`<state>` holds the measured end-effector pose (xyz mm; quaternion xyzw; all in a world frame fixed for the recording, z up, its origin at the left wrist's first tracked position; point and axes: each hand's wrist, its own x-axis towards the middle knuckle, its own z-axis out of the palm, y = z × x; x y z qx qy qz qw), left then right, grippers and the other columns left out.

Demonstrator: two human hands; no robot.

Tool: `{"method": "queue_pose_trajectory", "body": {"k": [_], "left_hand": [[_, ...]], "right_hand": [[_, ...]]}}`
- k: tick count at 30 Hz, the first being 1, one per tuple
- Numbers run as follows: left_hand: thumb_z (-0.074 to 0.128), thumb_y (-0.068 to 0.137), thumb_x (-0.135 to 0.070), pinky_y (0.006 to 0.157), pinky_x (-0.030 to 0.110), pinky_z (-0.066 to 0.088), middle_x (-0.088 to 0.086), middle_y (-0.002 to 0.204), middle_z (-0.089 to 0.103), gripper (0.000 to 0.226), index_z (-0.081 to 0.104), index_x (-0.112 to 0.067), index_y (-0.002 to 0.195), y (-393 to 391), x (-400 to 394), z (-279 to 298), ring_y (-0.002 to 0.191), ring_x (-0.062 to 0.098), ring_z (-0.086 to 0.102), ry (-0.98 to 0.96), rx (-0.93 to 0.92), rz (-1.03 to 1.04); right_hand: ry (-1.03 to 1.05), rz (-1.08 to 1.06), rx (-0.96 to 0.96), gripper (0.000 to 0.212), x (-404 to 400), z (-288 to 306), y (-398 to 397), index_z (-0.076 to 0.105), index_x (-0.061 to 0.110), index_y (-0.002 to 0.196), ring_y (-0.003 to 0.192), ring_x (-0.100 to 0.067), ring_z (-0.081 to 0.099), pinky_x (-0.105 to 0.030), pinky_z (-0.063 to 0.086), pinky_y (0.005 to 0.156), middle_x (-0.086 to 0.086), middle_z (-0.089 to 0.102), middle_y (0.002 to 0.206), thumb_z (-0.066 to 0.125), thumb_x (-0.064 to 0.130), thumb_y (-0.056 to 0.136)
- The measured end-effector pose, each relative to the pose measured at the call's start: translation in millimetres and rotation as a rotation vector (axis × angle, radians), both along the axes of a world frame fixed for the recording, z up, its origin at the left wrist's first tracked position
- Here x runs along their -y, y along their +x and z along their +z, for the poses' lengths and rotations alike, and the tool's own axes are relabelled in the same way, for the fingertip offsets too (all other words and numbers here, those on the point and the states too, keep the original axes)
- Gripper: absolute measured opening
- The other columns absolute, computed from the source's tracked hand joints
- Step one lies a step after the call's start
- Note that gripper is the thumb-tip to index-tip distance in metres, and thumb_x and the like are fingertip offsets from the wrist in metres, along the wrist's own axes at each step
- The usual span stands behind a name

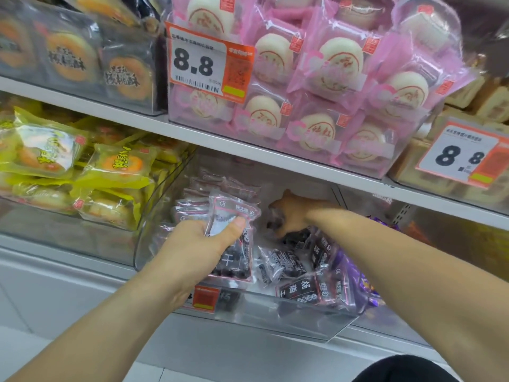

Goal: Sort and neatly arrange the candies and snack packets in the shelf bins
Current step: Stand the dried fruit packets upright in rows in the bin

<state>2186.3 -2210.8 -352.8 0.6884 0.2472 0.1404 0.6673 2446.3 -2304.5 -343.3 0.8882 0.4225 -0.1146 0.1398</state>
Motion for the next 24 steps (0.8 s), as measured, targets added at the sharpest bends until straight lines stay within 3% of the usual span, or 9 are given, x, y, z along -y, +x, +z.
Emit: {"method": "queue_pose_trajectory", "body": {"k": [3, 5, 10, 13, 15, 17, 20, 22, 24], "left_hand": [[0.066, 0.075, -0.069, 0.102, 0.043, 0.047, 0.008, 0.095, 0.075, 0.046, 0.078, -0.027, 0.086, 1, -2, 0, 0.100, 0.026, 0.069, -0.005, -0.003, -0.007], [0.067, 0.075, -0.069, 0.101, 0.043, 0.047, 0.007, 0.097, 0.076, 0.048, 0.078, -0.024, 0.087, 0, -2, 0, 0.100, 0.025, 0.068, -0.010, -0.014, -0.013], [0.068, 0.075, -0.067, 0.103, 0.041, 0.045, 0.010, 0.103, 0.074, 0.051, 0.077, -0.019, 0.091, -2, -4, 3, 0.105, 0.025, 0.067, -0.057, 0.004, -0.016], [0.068, 0.075, -0.069, 0.100, 0.040, 0.046, 0.011, 0.108, 0.072, 0.055, 0.076, -0.018, 0.094, -3, -5, 2, 0.106, 0.024, 0.067, -0.081, 0.015, -0.018], [0.067, 0.078, -0.064, 0.092, 0.036, 0.044, 0.009, 0.110, 0.073, 0.048, 0.076, -0.020, 0.094, -5, -3, 3, 0.106, 0.020, 0.066, -0.094, 0.030, -0.006], [0.067, 0.079, -0.063, 0.088, 0.034, 0.040, 0.008, 0.113, 0.072, 0.050, 0.075, -0.018, 0.097, -5, -2, 6, 0.108, 0.018, 0.064, -0.107, 0.039, 0.018], [0.068, 0.082, -0.057, 0.092, 0.034, 0.033, -0.008, 0.095, 0.068, 0.037, 0.070, -0.021, 0.085, -4, 0, 11, 0.090, 0.005, 0.055, -0.163, 0.056, 0.046], [0.069, 0.085, -0.048, 0.095, 0.035, 0.029, -0.018, 0.082, 0.055, 0.027, 0.060, -0.026, 0.072, -3, 2, 17, 0.080, 0.000, 0.046, -0.210, 0.092, 0.054], [0.070, 0.086, -0.042, 0.098, 0.038, 0.029, -0.018, 0.081, 0.051, 0.026, 0.056, -0.026, 0.072, -3, 3, 20, 0.081, 0.003, 0.044, -0.215, 0.100, 0.058]], "right_hand": [[0.044, 0.026, -0.016, 0.061, -2, -2, 1, 0.048, 0.025, 0.134, 0.101, -0.028, 0.055, -0.031, 0.049, 0.083, -0.004, 0.038, 0.120, 0.077, 0.041, 0.082], [0.087, 0.041, -0.047, 0.053, -1, -3, 3, 0.051, 0.024, 0.128, 0.101, -0.025, 0.058, -0.031, 0.050, 0.083, 0.000, 0.051, 0.115, 0.078, 0.034, 0.082], [0.196, -0.020, -0.157, 0.074, 11, 8, -2, 0.048, 0.025, 0.137, 0.094, -0.018, 0.058, -0.023, 0.043, 0.066, 0.006, 0.058, 0.107, 0.085, 0.020, 0.074], [0.227, 0.056, -0.140, 0.052, 26, 11, -8, 0.067, 0.031, 0.121, 0.102, -0.016, 0.056, -0.025, 0.044, 0.081, 0.009, 0.061, 0.107, 0.084, 0.015, 0.074], [0.273, 0.108, -0.046, 0.040, 41, 14, -15, 0.071, 0.033, 0.109, 0.108, -0.012, 0.043, -0.030, 0.036, 0.091, 0.017, 0.055, 0.097, 0.084, 0.019, 0.074], [0.337, 0.173, 0.023, 0.035, 58, 19, -25, 0.072, 0.032, 0.104, 0.103, -0.008, 0.038, -0.031, 0.034, 0.091, 0.022, 0.051, 0.089, 0.085, 0.023, 0.072], [0.410, 0.192, 0.076, 0.029, 83, 27, -49, 0.070, 0.031, 0.100, 0.082, 0.003, 0.047, -0.021, 0.043, 0.077, 0.022, 0.051, 0.085, 0.082, 0.021, 0.076], [0.479, 0.224, 0.153, 0.027, 98, 30, -63, 0.065, 0.031, 0.095, 0.080, 0.000, 0.054, -0.030, 0.050, 0.074, 0.020, 0.054, 0.088, 0.080, 0.019, 0.077], [0.608, 0.244, 0.157, 0.028, 112, 34, -76, 0.060, 0.031, 0.091, 0.083, -0.006, 0.062, -0.038, 0.053, 0.073, 0.016, 0.057, 0.093, 0.081, 0.019, 0.076]]}}
